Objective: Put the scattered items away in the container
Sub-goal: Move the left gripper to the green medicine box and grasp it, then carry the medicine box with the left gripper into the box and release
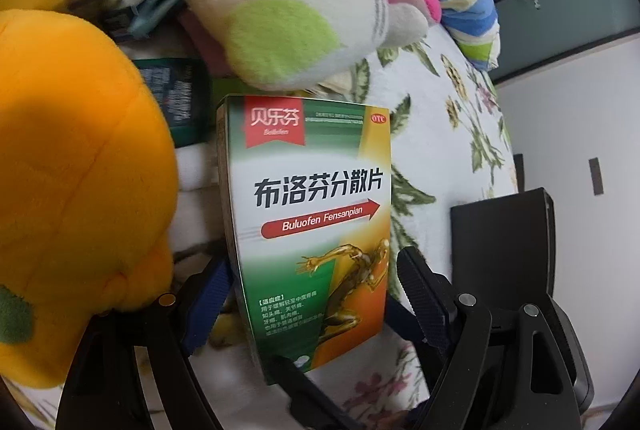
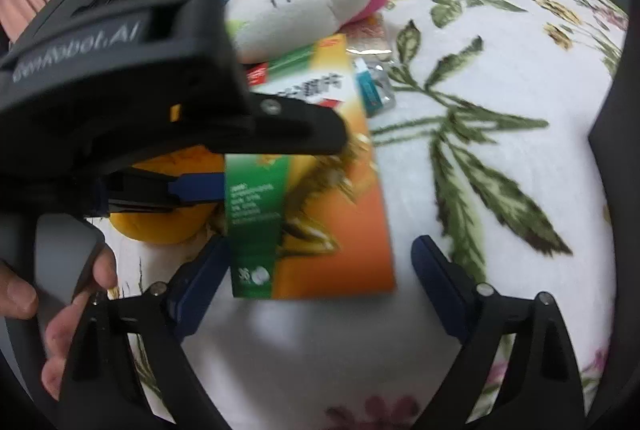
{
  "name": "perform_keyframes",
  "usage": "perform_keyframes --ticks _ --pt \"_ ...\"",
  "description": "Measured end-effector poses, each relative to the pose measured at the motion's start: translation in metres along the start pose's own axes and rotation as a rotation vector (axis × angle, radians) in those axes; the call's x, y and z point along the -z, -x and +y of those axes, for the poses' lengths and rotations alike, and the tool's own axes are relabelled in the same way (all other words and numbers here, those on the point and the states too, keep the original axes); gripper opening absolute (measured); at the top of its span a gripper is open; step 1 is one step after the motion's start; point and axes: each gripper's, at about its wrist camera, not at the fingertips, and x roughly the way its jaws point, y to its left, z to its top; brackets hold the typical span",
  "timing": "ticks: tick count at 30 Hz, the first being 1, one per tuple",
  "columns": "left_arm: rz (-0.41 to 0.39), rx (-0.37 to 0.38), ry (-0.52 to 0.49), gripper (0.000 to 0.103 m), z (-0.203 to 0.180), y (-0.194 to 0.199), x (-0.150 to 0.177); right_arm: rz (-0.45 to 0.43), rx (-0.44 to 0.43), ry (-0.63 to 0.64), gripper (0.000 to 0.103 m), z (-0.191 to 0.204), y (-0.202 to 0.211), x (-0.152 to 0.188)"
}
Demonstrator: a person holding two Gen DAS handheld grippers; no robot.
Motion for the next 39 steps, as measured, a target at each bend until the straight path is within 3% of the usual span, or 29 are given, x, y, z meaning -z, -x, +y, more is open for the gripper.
perform_keyframes --ticks 5,7,17,25,39 --pt "0.001 0.012 0.004 0.081 -0.001 -0.004 -0.002 0.004 -0.021 0.009 0.085 -0.001 -0.005 -0.004" --pt "-0.008 -0.029 -0.011 0.071 -0.003 -0.005 -0.001 0.003 -0.004 0.018 0.083 0.002 -0.003 -0.004" --pt "-0.055 -0.055 -0.064 0.069 -0.022 0.019 0.013 -0.024 -0.008 0.005 0.078 0.007 0.026 0.003" --pt "-0.125 -0.042 -0.109 0.069 -0.052 0.07 0.025 -0.093 -0.003 0.037 0.078 0.028 0.077 -0.006" --pt "-0.263 0.002 -0.178 0.069 -0.102 0.189 0.069 -0.224 0.022 0.122 0.078 0.098 0.183 -0.002"
